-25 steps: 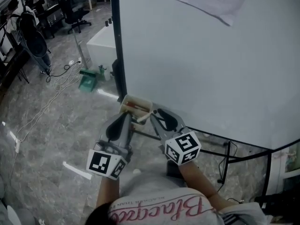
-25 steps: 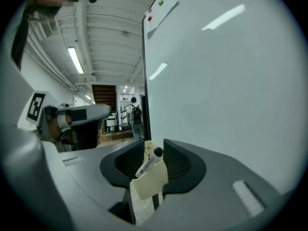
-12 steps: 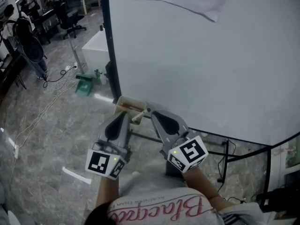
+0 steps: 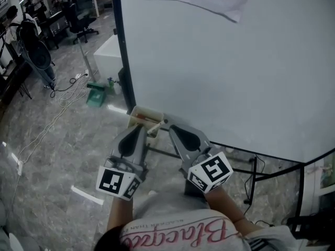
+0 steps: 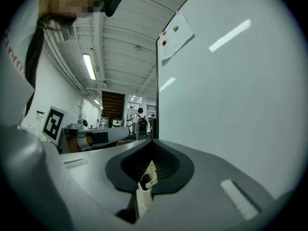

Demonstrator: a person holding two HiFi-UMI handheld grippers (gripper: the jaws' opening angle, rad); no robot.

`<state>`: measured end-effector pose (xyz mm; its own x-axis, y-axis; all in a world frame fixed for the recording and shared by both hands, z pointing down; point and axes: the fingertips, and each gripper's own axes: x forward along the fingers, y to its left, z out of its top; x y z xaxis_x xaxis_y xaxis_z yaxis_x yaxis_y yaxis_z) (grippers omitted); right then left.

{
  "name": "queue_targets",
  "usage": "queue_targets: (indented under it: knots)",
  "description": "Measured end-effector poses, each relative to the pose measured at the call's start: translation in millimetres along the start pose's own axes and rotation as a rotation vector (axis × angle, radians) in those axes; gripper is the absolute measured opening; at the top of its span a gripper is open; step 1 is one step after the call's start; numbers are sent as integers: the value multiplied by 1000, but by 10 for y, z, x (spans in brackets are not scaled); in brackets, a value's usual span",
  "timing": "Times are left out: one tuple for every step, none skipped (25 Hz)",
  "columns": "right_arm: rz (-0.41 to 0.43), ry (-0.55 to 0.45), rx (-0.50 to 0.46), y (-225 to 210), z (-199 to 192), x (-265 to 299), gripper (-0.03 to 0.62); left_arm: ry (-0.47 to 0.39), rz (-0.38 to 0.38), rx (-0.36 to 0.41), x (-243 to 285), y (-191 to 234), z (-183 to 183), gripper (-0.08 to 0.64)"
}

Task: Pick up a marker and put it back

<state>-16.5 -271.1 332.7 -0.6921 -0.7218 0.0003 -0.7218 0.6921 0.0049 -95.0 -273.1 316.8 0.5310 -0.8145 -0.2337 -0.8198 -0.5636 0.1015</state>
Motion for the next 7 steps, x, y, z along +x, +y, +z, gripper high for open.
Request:
queue_targets:
  knots:
    - [0,2,0,-1,-2,-6,0,3,-2,0,-6,-11,-2,-2]
    - [-1,3,0,-6,-3,-11,0,5,-4,0,-13,-22,-3,-2]
    - [-2,4,0,-16,-2,-17,0,8,-5,0,-20,-31,-6,-2]
    - [-4,4,1,-28,0,-22,0,11,-7,1,-28,-39,-10,-2]
    - [-5,3,1,-40,2,-28,0,14,-9,2,-36,-47,-17,-2]
    - [-6,2,1,-49,5,-33,0,17,-10,3,-44,-53,-24,-2]
    - [-7,1,1,-58,7,-38,0,20,-12,5,-53,-60,-32,-2]
